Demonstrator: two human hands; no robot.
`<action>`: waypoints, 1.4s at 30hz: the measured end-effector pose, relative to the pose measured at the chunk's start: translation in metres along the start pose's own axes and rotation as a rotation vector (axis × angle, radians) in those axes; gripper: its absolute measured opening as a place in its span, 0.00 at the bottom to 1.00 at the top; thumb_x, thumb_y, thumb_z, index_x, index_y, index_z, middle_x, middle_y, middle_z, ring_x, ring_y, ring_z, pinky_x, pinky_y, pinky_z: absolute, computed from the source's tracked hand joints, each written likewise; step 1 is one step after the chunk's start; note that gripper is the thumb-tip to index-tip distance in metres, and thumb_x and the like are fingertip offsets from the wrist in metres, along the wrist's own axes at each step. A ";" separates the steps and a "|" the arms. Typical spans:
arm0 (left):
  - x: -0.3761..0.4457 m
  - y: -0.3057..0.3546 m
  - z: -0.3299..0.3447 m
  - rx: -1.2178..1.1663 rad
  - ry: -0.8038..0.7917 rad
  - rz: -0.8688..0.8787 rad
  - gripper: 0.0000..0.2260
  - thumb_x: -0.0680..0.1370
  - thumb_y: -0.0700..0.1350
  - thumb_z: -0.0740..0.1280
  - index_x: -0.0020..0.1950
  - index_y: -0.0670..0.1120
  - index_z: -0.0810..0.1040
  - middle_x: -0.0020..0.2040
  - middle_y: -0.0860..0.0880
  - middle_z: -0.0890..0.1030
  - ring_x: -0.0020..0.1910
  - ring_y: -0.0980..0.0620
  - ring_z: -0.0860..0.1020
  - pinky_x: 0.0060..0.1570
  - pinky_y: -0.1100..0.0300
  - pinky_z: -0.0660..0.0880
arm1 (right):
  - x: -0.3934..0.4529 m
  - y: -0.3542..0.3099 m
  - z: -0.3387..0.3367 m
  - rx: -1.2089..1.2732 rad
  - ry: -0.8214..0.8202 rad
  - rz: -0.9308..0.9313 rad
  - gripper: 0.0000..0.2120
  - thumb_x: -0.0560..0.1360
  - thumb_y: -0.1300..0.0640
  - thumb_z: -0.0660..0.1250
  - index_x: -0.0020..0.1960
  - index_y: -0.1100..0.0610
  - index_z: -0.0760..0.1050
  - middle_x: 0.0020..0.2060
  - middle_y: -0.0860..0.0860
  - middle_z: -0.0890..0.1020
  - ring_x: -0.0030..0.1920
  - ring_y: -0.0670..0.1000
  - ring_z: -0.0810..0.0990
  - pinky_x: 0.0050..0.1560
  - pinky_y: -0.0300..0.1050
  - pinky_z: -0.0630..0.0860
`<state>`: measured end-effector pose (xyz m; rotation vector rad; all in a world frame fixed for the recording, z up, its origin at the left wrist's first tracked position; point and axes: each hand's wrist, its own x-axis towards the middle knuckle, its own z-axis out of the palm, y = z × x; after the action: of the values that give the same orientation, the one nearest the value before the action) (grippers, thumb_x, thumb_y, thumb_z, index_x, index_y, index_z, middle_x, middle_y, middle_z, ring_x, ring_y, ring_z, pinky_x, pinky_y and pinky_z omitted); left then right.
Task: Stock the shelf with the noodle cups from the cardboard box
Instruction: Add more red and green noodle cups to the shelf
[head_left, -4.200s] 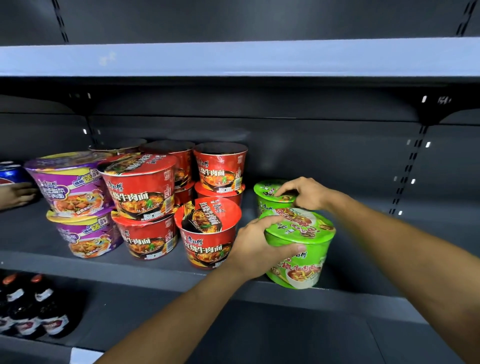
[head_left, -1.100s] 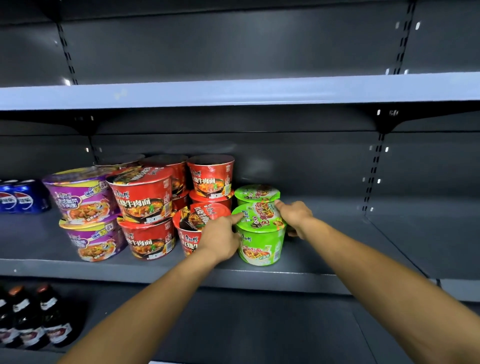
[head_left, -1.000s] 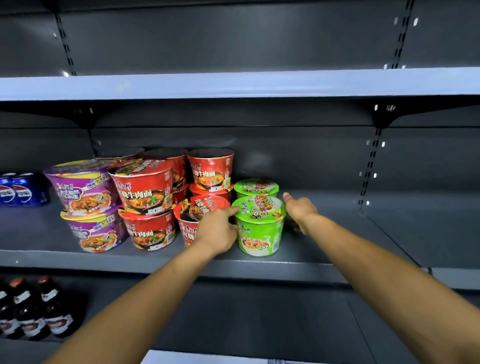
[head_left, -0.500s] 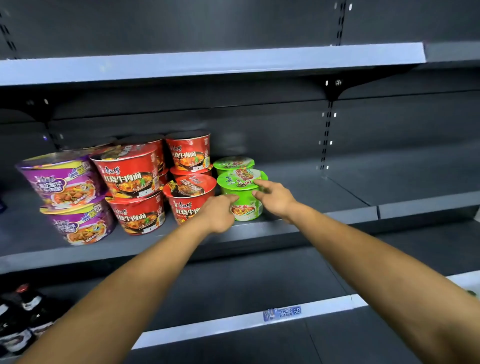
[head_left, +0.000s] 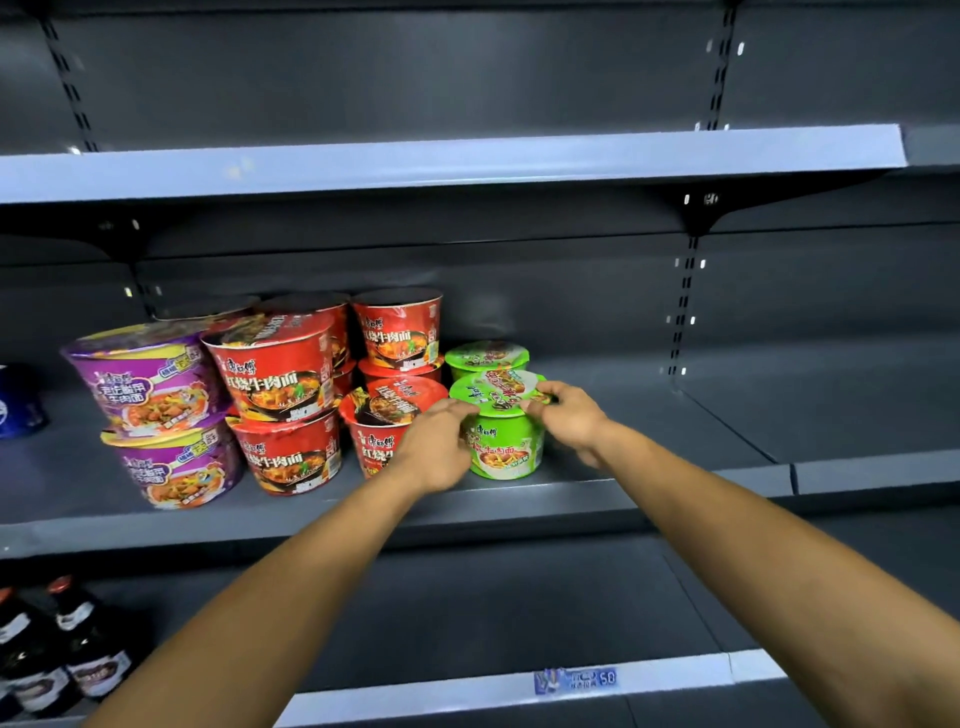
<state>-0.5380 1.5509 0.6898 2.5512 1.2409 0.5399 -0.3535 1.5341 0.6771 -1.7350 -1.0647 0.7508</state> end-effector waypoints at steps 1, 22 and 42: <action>0.000 0.000 -0.002 0.006 0.008 0.008 0.25 0.74 0.32 0.61 0.72 0.44 0.69 0.72 0.46 0.68 0.70 0.47 0.67 0.69 0.64 0.58 | 0.000 -0.001 -0.001 0.025 -0.021 0.017 0.24 0.75 0.53 0.68 0.70 0.53 0.67 0.61 0.52 0.78 0.57 0.52 0.77 0.55 0.49 0.77; -0.022 0.016 0.057 -0.204 0.061 0.107 0.10 0.76 0.38 0.65 0.53 0.44 0.83 0.52 0.46 0.84 0.51 0.50 0.80 0.53 0.64 0.73 | -0.055 0.045 -0.019 -0.062 0.258 -0.198 0.08 0.77 0.56 0.64 0.44 0.56 0.80 0.41 0.55 0.84 0.44 0.54 0.83 0.54 0.48 0.78; -0.256 -0.126 0.536 -0.053 -1.153 -0.145 0.06 0.74 0.44 0.67 0.47 0.43 0.79 0.50 0.42 0.81 0.51 0.44 0.78 0.43 0.60 0.69 | -0.268 0.592 0.127 -0.114 -0.190 0.997 0.07 0.72 0.54 0.70 0.38 0.49 0.73 0.41 0.50 0.78 0.37 0.47 0.75 0.41 0.37 0.73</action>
<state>-0.5394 1.3900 0.1049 2.0521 0.8782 -0.8212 -0.3823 1.2326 0.0888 -2.3170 -0.2834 1.4956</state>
